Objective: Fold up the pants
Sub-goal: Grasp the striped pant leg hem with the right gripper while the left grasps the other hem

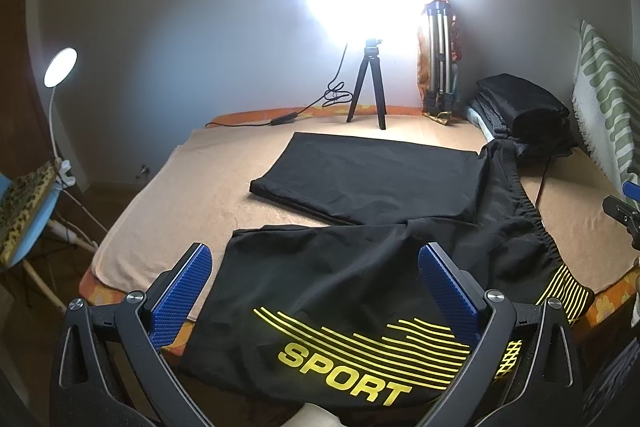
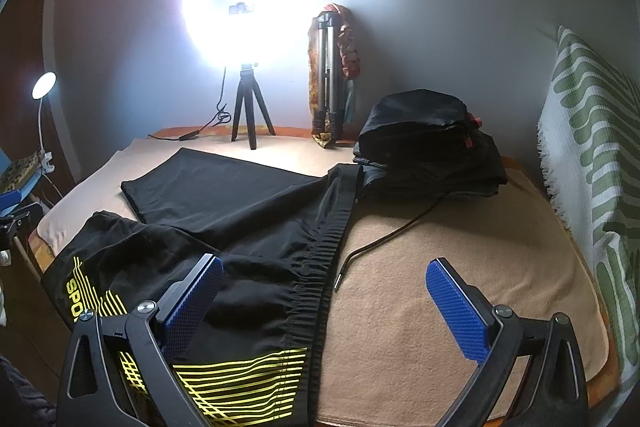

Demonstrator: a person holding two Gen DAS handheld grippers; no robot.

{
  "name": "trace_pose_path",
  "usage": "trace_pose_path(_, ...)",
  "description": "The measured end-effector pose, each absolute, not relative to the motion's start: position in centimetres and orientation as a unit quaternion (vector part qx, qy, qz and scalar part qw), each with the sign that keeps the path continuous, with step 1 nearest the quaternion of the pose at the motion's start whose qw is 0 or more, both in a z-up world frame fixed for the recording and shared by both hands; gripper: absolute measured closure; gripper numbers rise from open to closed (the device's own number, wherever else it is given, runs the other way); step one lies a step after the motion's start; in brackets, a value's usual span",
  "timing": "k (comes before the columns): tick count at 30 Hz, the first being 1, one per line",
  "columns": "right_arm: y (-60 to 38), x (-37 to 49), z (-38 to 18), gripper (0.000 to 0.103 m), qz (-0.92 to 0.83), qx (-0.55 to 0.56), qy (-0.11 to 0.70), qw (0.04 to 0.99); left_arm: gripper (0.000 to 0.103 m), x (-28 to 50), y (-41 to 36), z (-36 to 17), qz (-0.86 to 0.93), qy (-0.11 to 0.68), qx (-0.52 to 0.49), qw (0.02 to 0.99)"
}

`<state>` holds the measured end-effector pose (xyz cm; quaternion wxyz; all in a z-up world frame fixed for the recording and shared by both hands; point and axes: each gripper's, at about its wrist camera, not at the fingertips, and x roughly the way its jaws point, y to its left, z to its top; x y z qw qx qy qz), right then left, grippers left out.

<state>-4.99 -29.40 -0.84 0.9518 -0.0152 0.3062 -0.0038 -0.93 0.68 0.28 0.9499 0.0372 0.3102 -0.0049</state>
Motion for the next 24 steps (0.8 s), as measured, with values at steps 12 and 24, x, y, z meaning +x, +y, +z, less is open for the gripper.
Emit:
trace_pose_path(12,-27.2,-6.3,-2.2,0.000,0.102,-0.063,0.314,0.942,0.000,-0.9,4.4,-1.4,-0.020,0.319,0.003,0.947)
trace_pose_path(24,-21.2,-9.6,-7.1,0.021,0.276,-0.209,0.373,0.861,0.001,-2.0,6.5,-4.6,-0.005,0.369,0.025,0.929)
